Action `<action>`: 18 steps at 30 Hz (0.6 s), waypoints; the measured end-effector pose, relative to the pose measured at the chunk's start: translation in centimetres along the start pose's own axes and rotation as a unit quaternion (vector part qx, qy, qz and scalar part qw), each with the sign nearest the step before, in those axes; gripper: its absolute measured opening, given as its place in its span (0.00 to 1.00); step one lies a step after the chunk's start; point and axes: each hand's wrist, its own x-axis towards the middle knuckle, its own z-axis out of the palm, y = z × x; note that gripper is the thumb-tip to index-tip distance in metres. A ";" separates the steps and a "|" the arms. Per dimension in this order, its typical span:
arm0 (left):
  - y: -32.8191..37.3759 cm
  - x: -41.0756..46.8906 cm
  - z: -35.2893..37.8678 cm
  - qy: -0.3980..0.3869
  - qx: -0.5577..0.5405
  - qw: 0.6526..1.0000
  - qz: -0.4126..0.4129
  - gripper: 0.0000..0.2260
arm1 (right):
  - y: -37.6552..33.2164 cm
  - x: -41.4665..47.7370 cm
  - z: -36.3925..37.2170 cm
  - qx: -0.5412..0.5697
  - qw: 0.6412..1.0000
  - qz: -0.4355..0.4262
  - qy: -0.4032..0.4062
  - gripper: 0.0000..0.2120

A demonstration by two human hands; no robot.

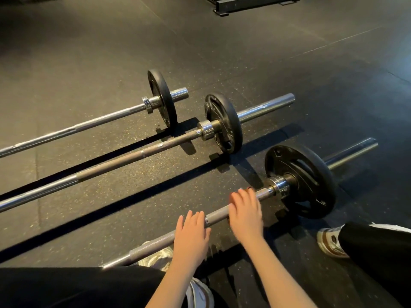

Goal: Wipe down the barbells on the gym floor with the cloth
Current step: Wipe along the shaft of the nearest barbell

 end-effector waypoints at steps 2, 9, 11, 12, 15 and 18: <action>0.5 0.7 -0.1 -0.015 0.000 1.000 -0.001 0.23 | -0.7 -1.3 0.4 0.015 0.998 -0.053 -0.016 0.23; 0.9 1.7 0.2 -0.029 0.005 0.999 0.015 0.20 | 2.9 3.6 -3.4 -0.117 0.989 -0.086 -0.003 0.15; 1.0 1.9 0.3 -0.031 -0.003 0.999 0.014 0.20 | 1.9 3.1 -3.0 -0.062 0.997 0.022 0.043 0.13; 1.2 2.1 0.4 -0.033 -0.006 0.999 0.017 0.21 | 1.0 2.4 -2.5 -0.009 0.998 0.046 0.050 0.12; 1.5 2.3 0.5 -0.025 -0.008 0.999 0.023 0.20 | -0.1 0.0 -0.6 0.035 0.998 -0.049 0.025 0.16; 1.5 2.5 0.9 -0.025 -0.016 0.999 0.027 0.20 | 3.2 2.5 -1.6 -0.045 0.994 -0.100 -0.013 0.17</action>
